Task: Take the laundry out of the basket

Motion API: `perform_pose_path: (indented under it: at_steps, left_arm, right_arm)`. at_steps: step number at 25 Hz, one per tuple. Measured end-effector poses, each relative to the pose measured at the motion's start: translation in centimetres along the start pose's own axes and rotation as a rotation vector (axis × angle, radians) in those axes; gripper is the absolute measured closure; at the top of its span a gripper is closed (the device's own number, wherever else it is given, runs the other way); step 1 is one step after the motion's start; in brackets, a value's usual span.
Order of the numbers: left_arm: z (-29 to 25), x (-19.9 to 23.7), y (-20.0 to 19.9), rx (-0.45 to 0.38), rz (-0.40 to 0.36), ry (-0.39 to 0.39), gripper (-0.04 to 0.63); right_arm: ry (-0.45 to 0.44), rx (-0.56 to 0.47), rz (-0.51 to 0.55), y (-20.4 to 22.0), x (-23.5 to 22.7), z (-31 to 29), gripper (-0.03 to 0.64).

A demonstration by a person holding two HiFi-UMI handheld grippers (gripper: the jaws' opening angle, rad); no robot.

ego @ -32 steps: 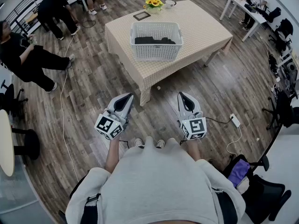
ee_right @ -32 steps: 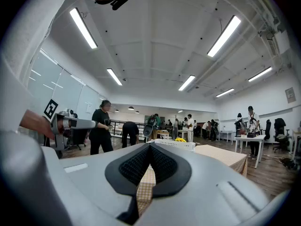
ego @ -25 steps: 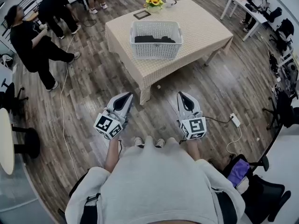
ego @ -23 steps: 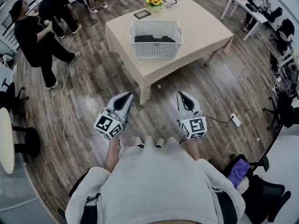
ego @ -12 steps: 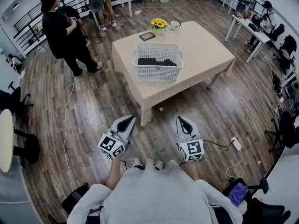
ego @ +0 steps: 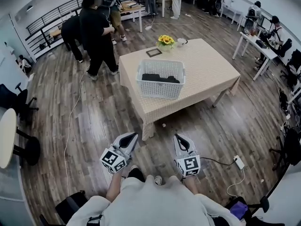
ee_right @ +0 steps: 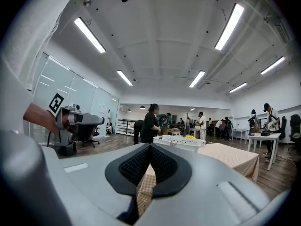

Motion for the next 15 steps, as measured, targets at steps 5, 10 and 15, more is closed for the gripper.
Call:
perform_pose_path:
  at_steps: [5,10,15]
  left_arm:
    - [-1.8,-0.4,0.0,-0.009,-0.003,0.016,0.588]
    - [-3.9,0.3,0.3,-0.016,-0.004,0.031,0.588]
    - [-6.8,2.4,0.2,-0.037,-0.002,0.044,0.588]
  right_arm:
    - [0.009,-0.004,-0.001,0.2,-1.5,0.0,0.618]
    - [0.016,-0.003,0.007,0.2,-2.9,-1.1,0.618]
    - [0.035,-0.010,0.013,0.2,-4.7,-3.2,0.618]
Point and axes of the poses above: the fingertips, and each gripper's own axes: z backward along the fingers, x to its left, y out of its underside, the point moved 8 cm from there along z, backward along the fingers, and after that the axes turned 7 degrees about -y, right-handed, at the moved point
